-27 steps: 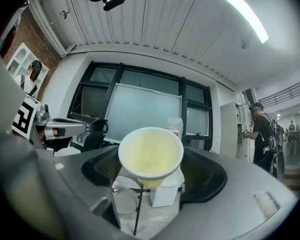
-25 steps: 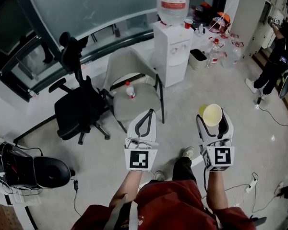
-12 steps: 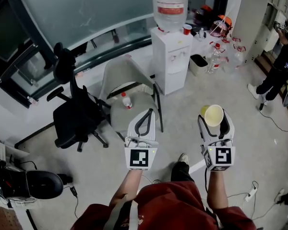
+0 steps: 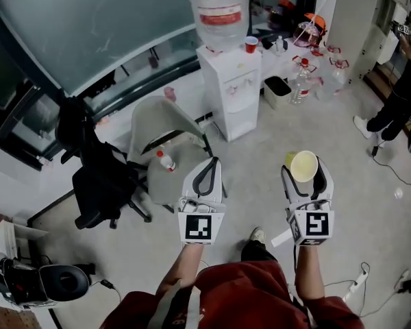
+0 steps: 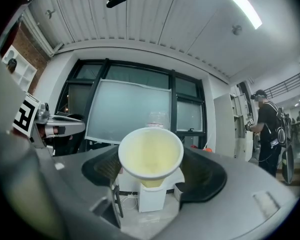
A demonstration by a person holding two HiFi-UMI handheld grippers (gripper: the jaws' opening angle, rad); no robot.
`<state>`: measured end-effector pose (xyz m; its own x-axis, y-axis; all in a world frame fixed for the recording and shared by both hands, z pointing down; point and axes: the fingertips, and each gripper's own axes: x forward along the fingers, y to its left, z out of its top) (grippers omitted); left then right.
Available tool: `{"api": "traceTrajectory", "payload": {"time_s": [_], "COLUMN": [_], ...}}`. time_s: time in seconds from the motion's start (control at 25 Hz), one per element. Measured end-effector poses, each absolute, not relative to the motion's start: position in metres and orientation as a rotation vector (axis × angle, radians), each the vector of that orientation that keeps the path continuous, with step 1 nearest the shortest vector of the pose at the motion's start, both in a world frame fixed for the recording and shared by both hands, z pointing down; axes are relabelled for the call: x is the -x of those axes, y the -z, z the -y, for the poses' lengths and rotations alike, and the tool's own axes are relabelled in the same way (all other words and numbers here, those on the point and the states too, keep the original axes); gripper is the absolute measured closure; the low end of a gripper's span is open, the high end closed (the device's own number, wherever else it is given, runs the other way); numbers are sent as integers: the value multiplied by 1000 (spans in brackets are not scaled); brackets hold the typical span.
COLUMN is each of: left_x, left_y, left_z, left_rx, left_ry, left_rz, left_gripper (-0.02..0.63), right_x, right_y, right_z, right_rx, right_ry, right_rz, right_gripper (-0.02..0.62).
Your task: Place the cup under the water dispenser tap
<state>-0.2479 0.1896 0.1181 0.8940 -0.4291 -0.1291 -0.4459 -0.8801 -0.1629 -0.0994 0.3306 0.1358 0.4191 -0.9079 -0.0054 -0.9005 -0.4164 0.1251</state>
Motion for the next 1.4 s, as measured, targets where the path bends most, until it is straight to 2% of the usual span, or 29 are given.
{"api": "traceTrajectory", "payload": {"time_s": [0.52, 1.0, 1.4], "left_x": [98, 45, 7], "left_y": [-117, -138, -154], "left_z": [-194, -159, -83], "left_rx": [2870, 2870, 2890], "left_ry": [-113, -46, -88], "left_rz": [-623, -680, -768], "left_gripper": [604, 604, 604], "right_x": [-48, -101, -138], "right_y": [-151, -163, -169], "right_z": [-345, -303, -215], "right_rx": [-2629, -2587, -2469], "right_ry": [41, 15, 32], "right_rz": [1598, 1672, 1725], "right_gripper": [238, 238, 238]}}
